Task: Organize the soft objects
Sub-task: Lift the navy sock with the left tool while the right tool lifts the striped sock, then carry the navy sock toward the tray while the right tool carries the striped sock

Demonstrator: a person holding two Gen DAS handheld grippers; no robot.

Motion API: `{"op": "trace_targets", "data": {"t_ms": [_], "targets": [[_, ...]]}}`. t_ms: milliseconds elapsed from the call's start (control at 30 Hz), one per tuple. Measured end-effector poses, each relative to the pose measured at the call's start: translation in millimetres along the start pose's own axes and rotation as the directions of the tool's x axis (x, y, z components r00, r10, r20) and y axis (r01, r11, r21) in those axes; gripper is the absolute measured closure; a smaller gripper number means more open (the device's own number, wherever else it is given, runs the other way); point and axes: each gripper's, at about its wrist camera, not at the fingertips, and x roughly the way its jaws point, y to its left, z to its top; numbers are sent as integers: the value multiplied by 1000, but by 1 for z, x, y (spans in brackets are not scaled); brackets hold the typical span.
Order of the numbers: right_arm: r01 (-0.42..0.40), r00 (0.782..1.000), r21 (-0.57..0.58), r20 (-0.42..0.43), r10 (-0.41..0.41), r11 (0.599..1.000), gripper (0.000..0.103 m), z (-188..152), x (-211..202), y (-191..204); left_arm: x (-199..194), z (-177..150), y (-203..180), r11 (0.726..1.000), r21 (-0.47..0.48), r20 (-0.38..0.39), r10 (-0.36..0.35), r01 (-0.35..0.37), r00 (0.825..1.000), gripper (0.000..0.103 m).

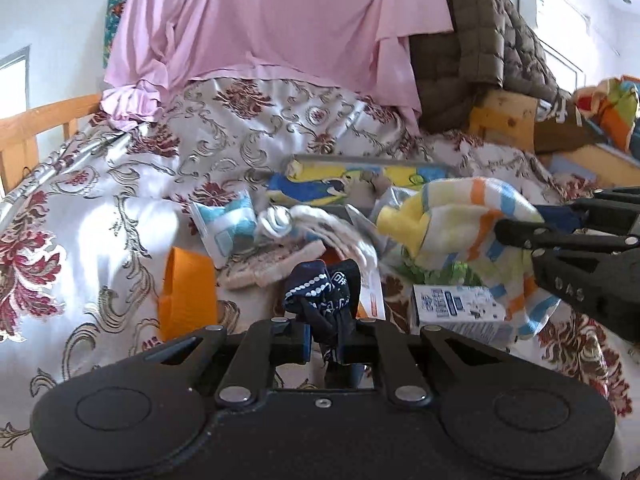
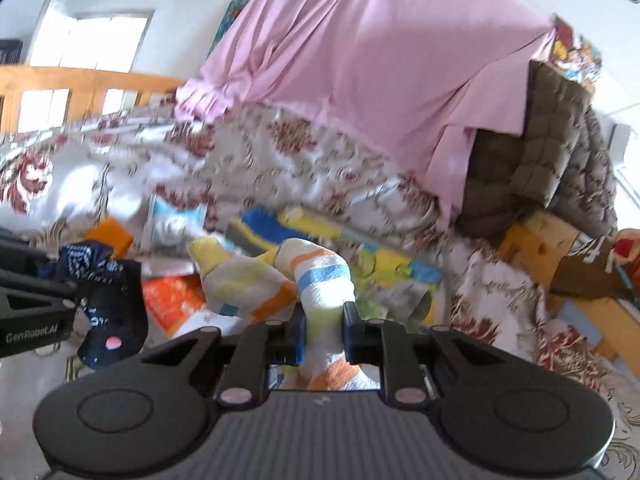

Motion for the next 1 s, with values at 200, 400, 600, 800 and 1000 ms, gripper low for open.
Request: {"op": "trace_targets", "data": {"t_ms": [200, 400, 600, 800, 1000], "targets": [[30, 995, 58, 94, -35, 998, 84, 8, -15, -12, -9, 8, 6, 999, -47, 30, 6, -4, 1000, 92], [35, 992, 104, 117, -47, 994, 83, 8, -17, -23, -12, 25, 8, 997, -71, 28, -18, 20, 999, 91], [37, 991, 152, 124, -57, 988, 83, 13, 0, -35, 0, 45, 12, 995, -89, 21, -49, 51, 999, 91], [19, 986, 292, 151, -66, 956, 83, 30, 37, -64, 28, 83, 14, 991, -112, 53, -72, 78, 996, 91], [45, 980, 383, 162, -116, 922, 83, 55, 107, -94, 77, 129, 10, 992, -91, 112, -71, 82, 991, 91]]}}
